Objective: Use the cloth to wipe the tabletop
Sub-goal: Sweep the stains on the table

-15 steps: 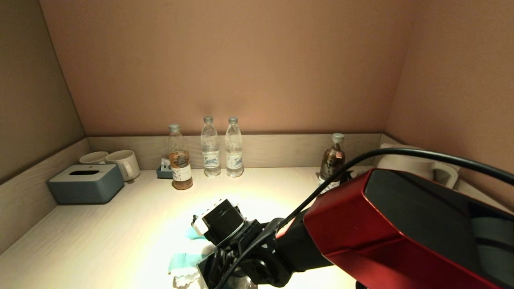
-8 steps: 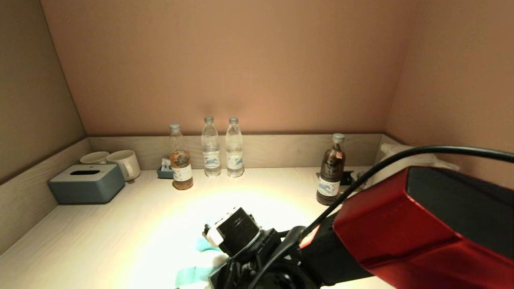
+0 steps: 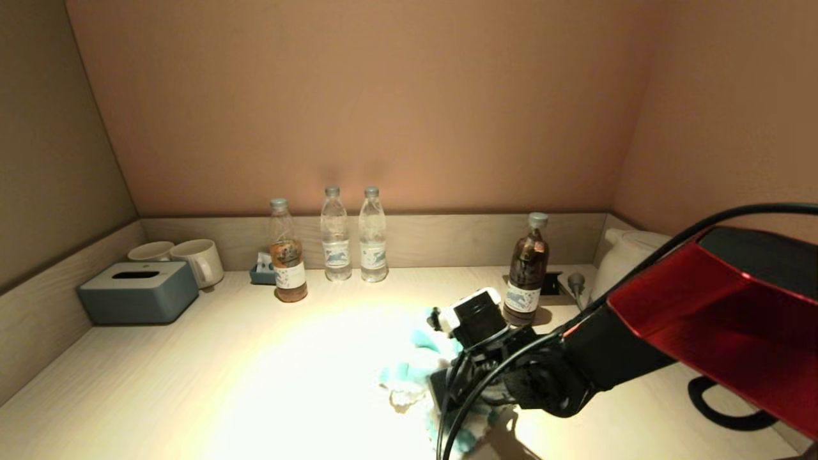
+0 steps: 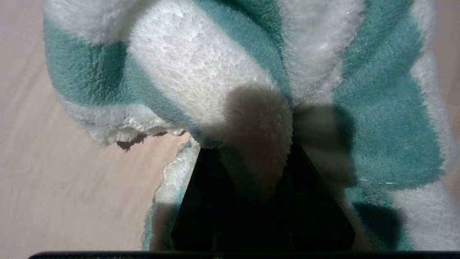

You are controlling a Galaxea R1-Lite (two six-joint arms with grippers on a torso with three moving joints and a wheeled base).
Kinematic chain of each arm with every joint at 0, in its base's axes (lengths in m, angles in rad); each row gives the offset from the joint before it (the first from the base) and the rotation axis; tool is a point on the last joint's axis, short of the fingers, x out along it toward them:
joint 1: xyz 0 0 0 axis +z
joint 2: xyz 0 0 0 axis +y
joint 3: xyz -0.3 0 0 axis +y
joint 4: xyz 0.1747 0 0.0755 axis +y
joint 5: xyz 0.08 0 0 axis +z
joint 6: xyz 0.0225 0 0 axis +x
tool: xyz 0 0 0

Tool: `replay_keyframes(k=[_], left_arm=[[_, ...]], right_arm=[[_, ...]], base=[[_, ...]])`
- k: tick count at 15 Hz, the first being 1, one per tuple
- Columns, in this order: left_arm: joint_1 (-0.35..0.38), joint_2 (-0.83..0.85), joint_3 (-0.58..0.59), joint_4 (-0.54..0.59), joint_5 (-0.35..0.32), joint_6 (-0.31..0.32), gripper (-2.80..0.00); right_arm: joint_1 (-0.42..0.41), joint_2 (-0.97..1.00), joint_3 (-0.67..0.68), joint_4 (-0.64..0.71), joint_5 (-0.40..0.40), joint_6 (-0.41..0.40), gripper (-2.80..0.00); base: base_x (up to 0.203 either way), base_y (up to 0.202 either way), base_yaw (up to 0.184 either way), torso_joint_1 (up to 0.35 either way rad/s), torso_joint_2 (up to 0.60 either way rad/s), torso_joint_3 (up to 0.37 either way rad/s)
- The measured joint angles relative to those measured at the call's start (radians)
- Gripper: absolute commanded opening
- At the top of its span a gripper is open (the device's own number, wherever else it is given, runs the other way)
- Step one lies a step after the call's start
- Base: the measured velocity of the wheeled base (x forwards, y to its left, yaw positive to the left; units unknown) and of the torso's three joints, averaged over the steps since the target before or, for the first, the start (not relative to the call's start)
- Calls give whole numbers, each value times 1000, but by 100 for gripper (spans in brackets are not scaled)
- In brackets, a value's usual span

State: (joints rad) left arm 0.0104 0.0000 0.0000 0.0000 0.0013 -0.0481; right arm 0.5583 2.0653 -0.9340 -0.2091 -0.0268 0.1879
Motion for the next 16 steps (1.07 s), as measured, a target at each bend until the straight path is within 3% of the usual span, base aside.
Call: replay_keyframes(k=[4, 8, 10, 16], left_arm=[[0, 0, 0, 0, 0, 0, -280], [0, 0, 0, 0, 0, 0, -280], [0, 0, 0, 0, 0, 0, -280], [0, 0, 0, 0, 0, 0, -280]], right_arm=[[-120, 26, -65, -10, -1, -8, -280], [-150, 85, -155, -8, -5, -5, -280], [-134, 111, -187, -9, -6, -4, -280], [39, 163, -292, 19, -8, 1, -280]], base=[[0, 0, 0, 0, 0, 0], [0, 0, 0, 0, 0, 0], [0, 0, 0, 0, 0, 0], [0, 0, 0, 0, 0, 0]])
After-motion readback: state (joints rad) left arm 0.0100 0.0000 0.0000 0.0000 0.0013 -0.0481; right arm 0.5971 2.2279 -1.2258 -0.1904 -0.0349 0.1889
